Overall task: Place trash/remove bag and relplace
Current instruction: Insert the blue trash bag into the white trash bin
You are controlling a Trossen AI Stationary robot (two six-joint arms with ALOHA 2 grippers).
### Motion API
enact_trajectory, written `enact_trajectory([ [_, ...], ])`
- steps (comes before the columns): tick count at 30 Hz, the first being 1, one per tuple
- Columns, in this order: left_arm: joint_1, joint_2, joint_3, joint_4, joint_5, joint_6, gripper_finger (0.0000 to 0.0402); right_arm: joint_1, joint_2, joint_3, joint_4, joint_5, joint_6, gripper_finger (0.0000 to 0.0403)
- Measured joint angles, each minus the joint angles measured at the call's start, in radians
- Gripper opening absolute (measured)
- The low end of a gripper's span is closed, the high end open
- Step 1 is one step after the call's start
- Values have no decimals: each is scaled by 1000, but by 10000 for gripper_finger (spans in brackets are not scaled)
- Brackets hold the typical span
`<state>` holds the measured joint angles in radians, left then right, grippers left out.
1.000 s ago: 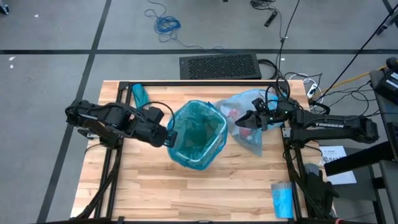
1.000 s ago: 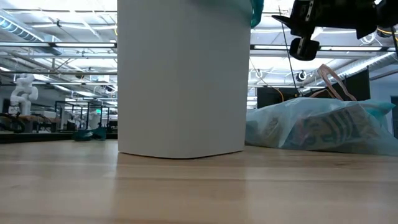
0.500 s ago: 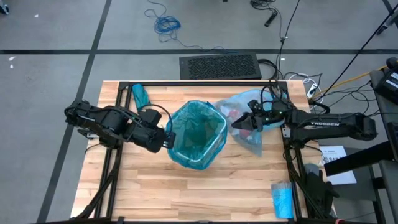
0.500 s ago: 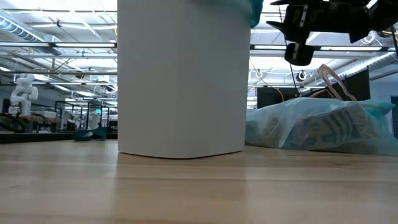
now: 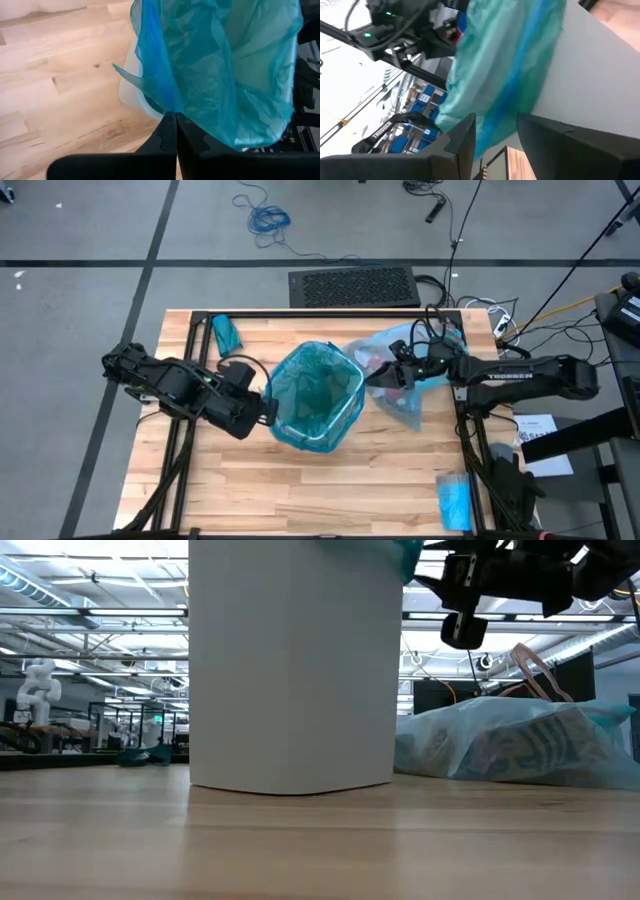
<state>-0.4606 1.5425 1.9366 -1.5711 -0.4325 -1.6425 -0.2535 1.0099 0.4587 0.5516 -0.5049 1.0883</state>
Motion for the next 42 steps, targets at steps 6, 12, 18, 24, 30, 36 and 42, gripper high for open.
enact_trajectory([
  [6,0,0,0,0,-4,2,0,0,36,0,81,4,15,122],
  [12,0,0,0,0,-7,7,0,0,77,0,100,4,11,58],
  [18,0,0,-27,0,-14,0,0,-2,80,0,104,5,3,7],
  [24,0,0,-49,0,-23,-2,0,-2,79,0,103,0,4,1],
  [30,-10,-16,-108,5,-47,-40,0,-7,79,0,103,-14,7,0],
  [36,-58,-45,-147,1,-98,-132,0,-18,79,0,103,-25,10,0],
  [42,-115,-76,-201,-2,-159,-286,0,-19,79,0,103,-26,10,0],
])
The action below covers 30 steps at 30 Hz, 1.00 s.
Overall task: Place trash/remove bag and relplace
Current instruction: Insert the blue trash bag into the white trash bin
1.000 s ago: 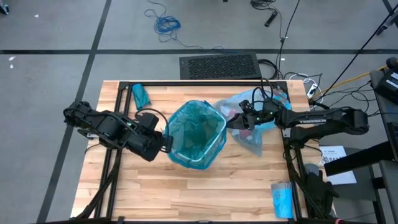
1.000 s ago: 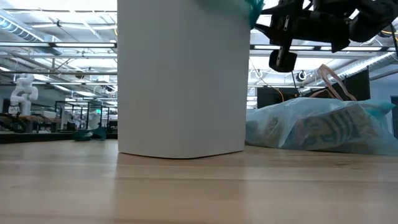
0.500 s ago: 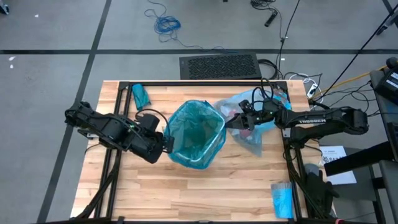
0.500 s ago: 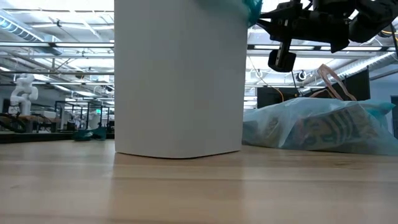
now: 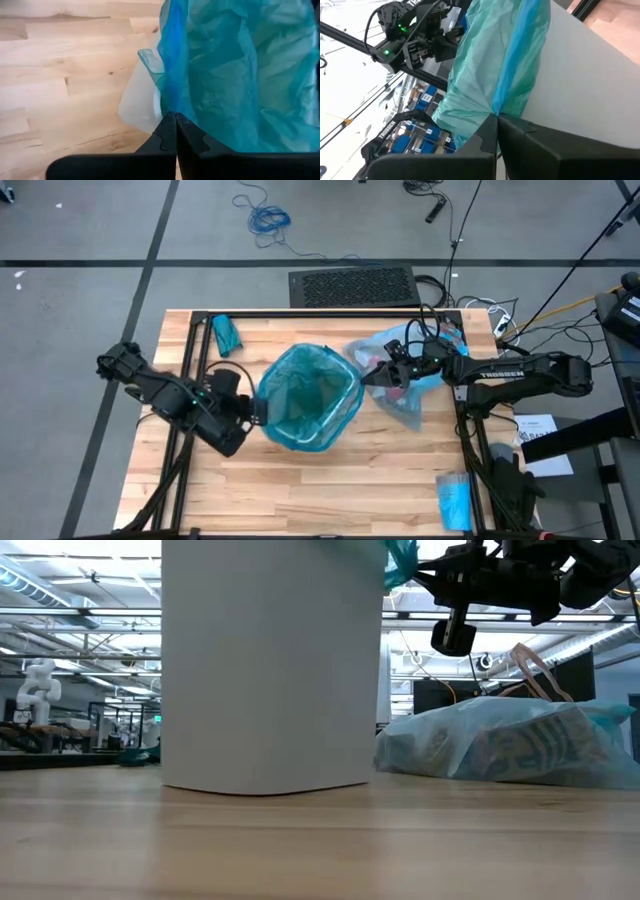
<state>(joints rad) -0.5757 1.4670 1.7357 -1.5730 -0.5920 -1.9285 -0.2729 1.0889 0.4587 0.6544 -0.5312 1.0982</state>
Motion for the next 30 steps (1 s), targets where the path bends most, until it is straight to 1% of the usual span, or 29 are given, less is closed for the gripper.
enact_trajectory([
  [4,-54,3,-10,2,-122,-100,0,-1,0,0,0,-1,0,0],
  [6,-69,2,-10,0,-154,-125,0,-2,0,0,10,-11,8,0],
  [9,-76,1,-22,2,-160,-151,0,-1,0,6,38,-24,25,0],
  [14,-77,2,-70,1,-186,-212,0,11,0,52,16,-23,11,0],
  [18,-77,2,-74,2,-233,-196,0,13,0,55,-10,-23,5,0],
  [25,-88,2,-74,2,-238,-186,0,13,0,55,-19,-19,11,0],
  [30,-94,2,-74,2,-300,-194,0,13,0,55,-14,-17,16,0],
])
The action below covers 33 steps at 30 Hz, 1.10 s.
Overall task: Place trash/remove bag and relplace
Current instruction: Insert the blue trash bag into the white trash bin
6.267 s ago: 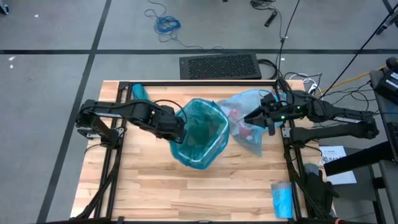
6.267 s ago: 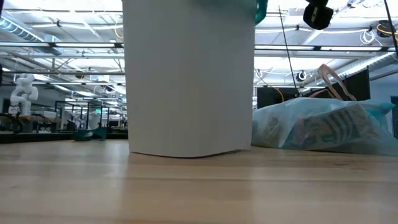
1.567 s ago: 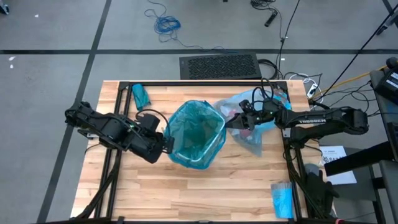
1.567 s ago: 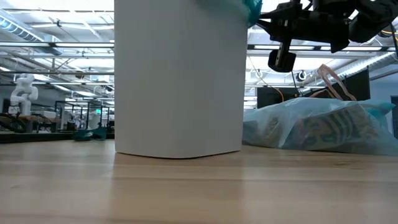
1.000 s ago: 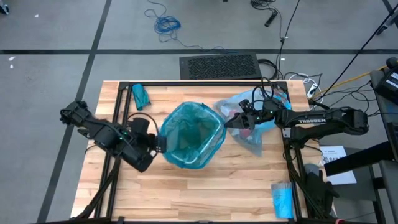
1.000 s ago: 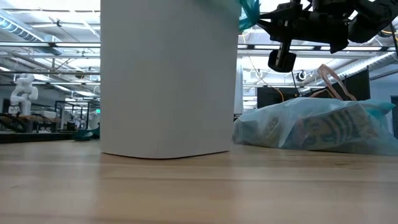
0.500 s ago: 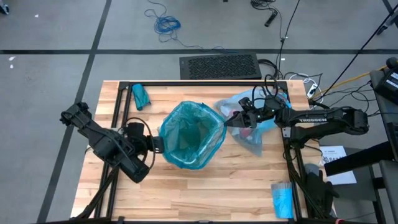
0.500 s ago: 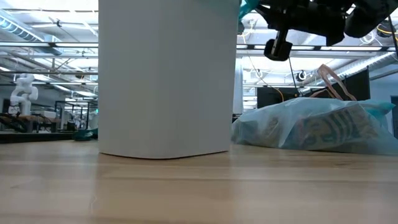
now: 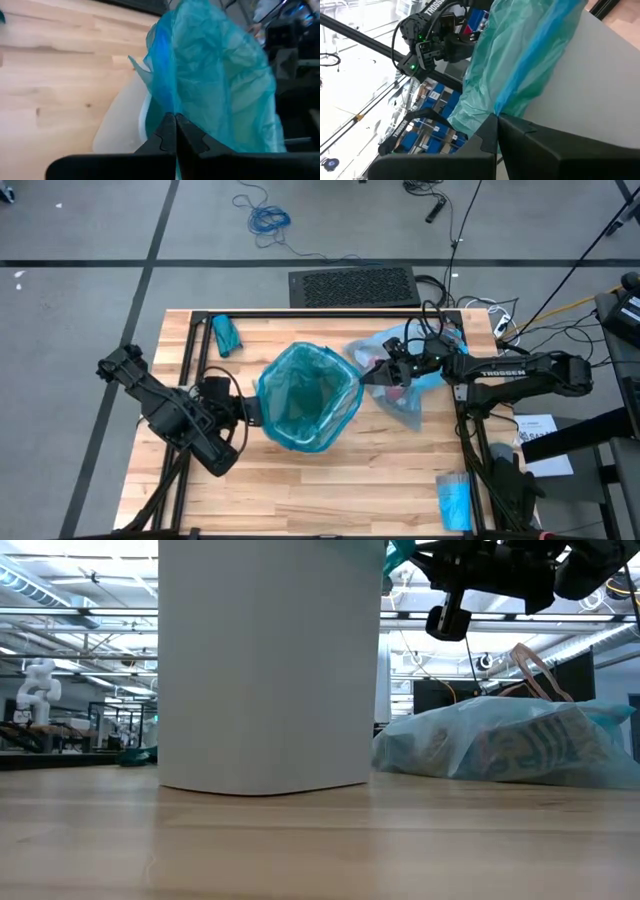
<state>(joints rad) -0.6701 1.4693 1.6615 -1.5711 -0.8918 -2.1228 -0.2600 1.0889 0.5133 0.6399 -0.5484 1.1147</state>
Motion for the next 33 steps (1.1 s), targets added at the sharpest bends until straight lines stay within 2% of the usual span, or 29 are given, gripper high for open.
enact_trajectory([
  [7,-37,-14,-4,0,-22,-54,0,0,0,0,2,0,3,0],
  [19,-37,-95,-47,0,70,8,0,0,0,1,36,-9,26,0],
  [23,-38,-90,-51,1,68,9,0,2,0,1,30,-9,18,0],
  [26,-37,-83,-51,1,29,10,0,2,0,1,45,-8,-13,1],
  [29,-37,-82,-51,3,-14,14,0,2,0,1,64,-8,-33,19],
  [33,-37,-82,-51,30,7,42,11,2,0,1,70,-10,-40,79],
])
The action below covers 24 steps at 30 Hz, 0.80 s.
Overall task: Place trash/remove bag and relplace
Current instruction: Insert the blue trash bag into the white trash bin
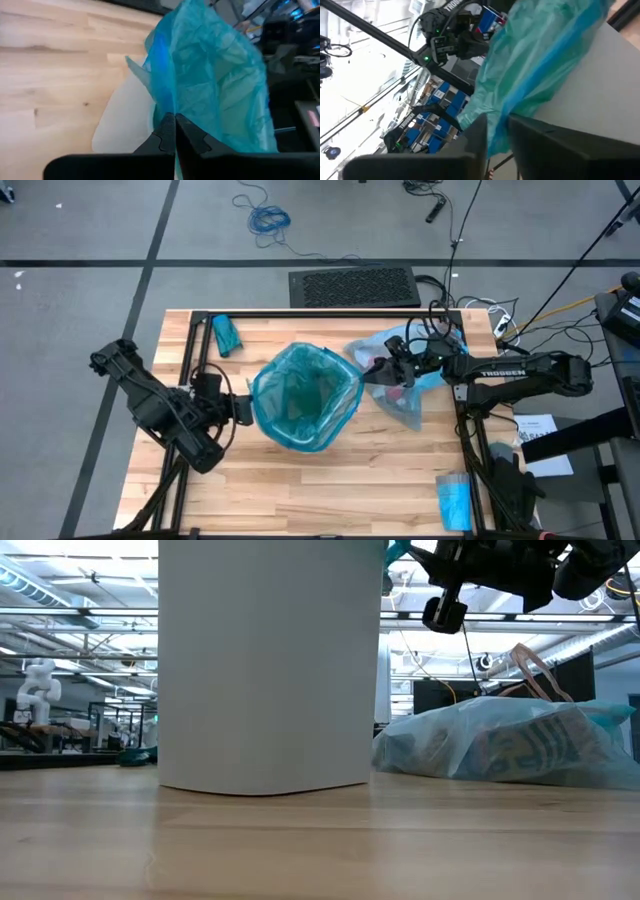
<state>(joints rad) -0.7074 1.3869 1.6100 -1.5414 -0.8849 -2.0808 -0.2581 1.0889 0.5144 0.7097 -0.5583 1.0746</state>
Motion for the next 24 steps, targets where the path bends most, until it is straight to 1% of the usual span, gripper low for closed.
enact_trajectory([
  [2,-9,0,0,-1,13,3,24,0,0,0,27,-1,19,118],
  [5,-29,-4,2,16,3,43,51,0,0,0,48,-22,52,175],
  [8,-54,-13,25,16,-53,54,83,0,0,0,75,-30,80,221],
  [10,-77,-25,37,17,-106,52,101,-1,-2,0,114,-24,92,241],
  [12,-105,-41,46,31,-131,74,114,-10,-2,0,153,-23,102,252],
  [13,-118,-50,52,50,-133,115,117,-14,-2,0,163,-22,108,254],
  [15,-142,-70,66,85,-122,250,120,-21,-2,0,180,-20,115,255],
  [18,-171,-101,88,102,-79,448,120,-23,-2,0,209,-19,118,251],
  [20,-180,-130,92,90,-56,530,121,-23,-2,0,208,-19,121,247],
  [22,-182,-165,92,72,-4,587,121,-22,-2,0,209,-19,131,244],
  [24,-181,-202,87,26,69,578,121,-21,-2,0,234,-20,144,243],
])
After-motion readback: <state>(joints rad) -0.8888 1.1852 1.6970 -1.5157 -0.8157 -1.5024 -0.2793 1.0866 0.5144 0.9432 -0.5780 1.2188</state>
